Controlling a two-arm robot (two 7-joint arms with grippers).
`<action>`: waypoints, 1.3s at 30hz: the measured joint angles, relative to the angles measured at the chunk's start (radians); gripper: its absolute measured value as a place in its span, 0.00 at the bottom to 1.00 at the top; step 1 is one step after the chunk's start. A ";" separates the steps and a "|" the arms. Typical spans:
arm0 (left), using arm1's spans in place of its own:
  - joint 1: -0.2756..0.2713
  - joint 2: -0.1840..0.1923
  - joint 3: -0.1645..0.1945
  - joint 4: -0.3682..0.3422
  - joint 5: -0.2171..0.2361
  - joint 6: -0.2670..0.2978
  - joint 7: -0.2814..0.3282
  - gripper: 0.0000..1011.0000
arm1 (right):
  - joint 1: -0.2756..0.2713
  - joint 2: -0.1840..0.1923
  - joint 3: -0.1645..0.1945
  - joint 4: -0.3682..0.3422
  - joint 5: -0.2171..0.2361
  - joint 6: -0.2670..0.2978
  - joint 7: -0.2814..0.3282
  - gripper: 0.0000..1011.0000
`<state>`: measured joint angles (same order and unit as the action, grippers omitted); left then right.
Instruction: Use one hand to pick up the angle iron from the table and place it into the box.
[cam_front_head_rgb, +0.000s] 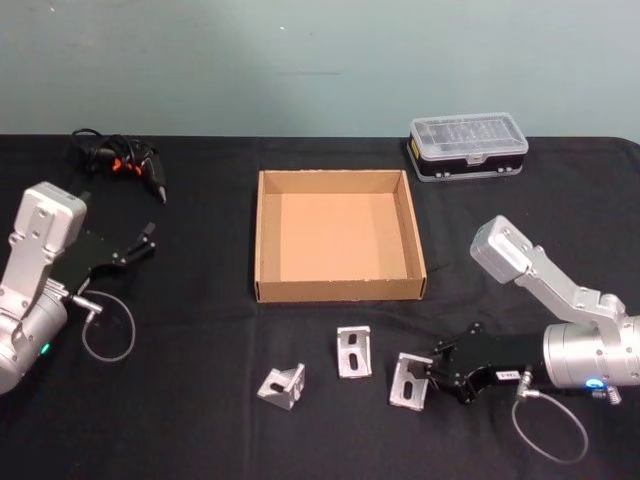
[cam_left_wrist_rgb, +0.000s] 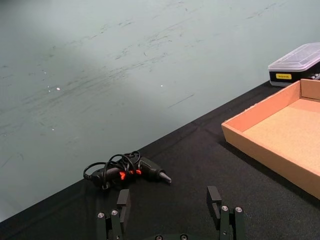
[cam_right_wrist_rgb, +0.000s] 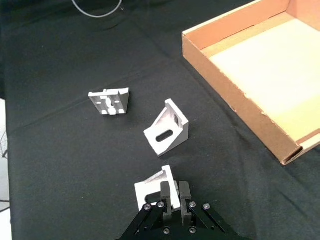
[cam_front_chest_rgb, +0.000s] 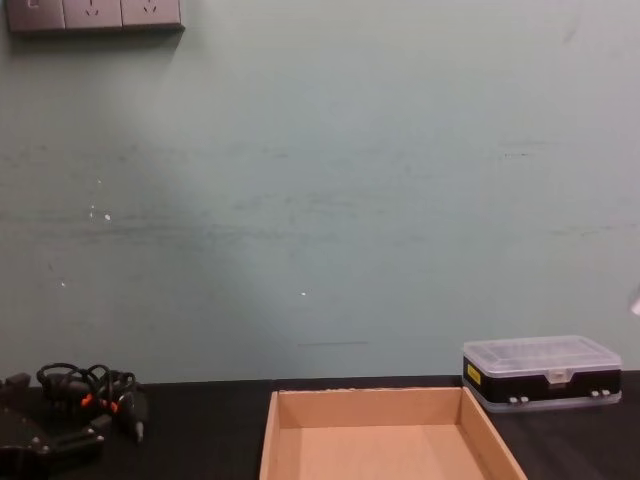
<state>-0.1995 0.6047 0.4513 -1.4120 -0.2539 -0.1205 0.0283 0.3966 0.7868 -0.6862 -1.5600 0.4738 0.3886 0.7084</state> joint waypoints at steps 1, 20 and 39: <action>0.000 0.000 0.000 0.000 0.000 0.000 0.000 0.99 | -0.001 0.000 0.003 -0.005 -0.002 0.000 -0.004 0.11; 0.000 0.000 0.000 0.000 0.000 0.000 0.000 0.99 | -0.040 -0.075 0.165 -0.101 0.001 -0.036 -0.256 0.11; 0.000 0.000 0.000 0.000 0.000 0.000 0.000 0.99 | 0.161 -0.285 0.102 0.199 -0.113 0.019 -0.248 0.11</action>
<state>-0.1996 0.6047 0.4513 -1.4120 -0.2539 -0.1205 0.0283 0.5579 0.5015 -0.5844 -1.3605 0.3609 0.4072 0.4607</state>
